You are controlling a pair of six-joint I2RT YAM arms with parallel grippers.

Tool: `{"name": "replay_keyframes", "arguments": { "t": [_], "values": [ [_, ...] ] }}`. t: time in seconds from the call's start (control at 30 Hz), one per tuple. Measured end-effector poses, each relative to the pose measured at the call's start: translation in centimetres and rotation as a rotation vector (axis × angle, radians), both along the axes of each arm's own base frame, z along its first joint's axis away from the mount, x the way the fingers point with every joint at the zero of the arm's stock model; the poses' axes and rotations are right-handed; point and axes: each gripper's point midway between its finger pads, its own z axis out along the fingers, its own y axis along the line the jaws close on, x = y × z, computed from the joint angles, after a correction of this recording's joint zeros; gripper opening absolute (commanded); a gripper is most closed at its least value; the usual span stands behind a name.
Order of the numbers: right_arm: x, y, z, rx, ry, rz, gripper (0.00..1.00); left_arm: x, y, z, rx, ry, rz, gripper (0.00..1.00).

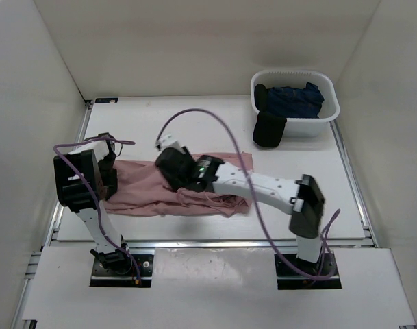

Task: Fold and stack the trousers
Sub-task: Fold the trousers

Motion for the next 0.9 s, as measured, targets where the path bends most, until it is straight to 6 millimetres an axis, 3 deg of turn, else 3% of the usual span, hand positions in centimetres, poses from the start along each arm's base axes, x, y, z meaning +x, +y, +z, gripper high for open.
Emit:
{"name": "replay_keyframes", "arguments": {
  "t": [0.03,0.13,0.2,0.27,0.43,0.53,0.67,0.7,0.73,0.77,0.8,0.9],
  "values": [
    [0.8,-1.8,0.8,0.019,-0.002,-0.05,0.29,0.0,0.0,0.0,0.002,0.0,-0.001,0.78],
    [4.6,-8.0,2.1,0.099,0.033,-0.264,0.0,0.0,0.0,0.1,0.004,0.0,-0.001,0.78],
    [7.5,-12.8,0.9,0.119,0.065,-0.432,0.0,0.0,0.1,0.1,0.005,0.0,-0.001,0.78],
    [8.3,-16.5,-2.5,0.082,0.105,-0.537,0.0,0.0,0.1,0.1,0.007,0.001,-0.002,0.8],
    [2.4,-21.4,-13.5,-0.119,0.33,-0.592,0.0,0.0,0.1,0.1,0.012,0.0,-0.002,0.8],
    [0.3,-22.9,-16.3,-0.173,0.399,-0.616,0.0,0.0,0.1,0.2,0.012,0.0,-0.002,0.8],
    [0.9,-22.8,-15.6,-0.155,0.376,-0.627,0.19,0.0,0.1,0.2,0.012,-0.001,-0.002,0.8],
    [1.1,-22.9,-15.1,-0.154,0.364,-0.63,0.37,0.0,0.1,0.2,0.012,-0.001,-0.002,0.8],
    [1.5,-22.8,-14.4,-0.139,0.346,-0.637,0.49,0.0,0.1,0.2,0.012,-0.001,-0.002,0.8],
    [1.9,-22.8,-13.5,-0.123,0.321,-0.639,0.58,0.0,0.1,0.2,0.012,-0.002,-0.002,0.8],
    [2.3,-22.8,-12.2,-0.099,0.294,-0.642,0.75,0.0,0.1,0.2,0.013,-0.003,-0.002,0.8],
    [3.0,-23.3,-7.6,0.03,0.21,-0.667,0.9,0.0,0.1,0.2,0.012,-0.006,-0.002,0.8]
  ]
}}
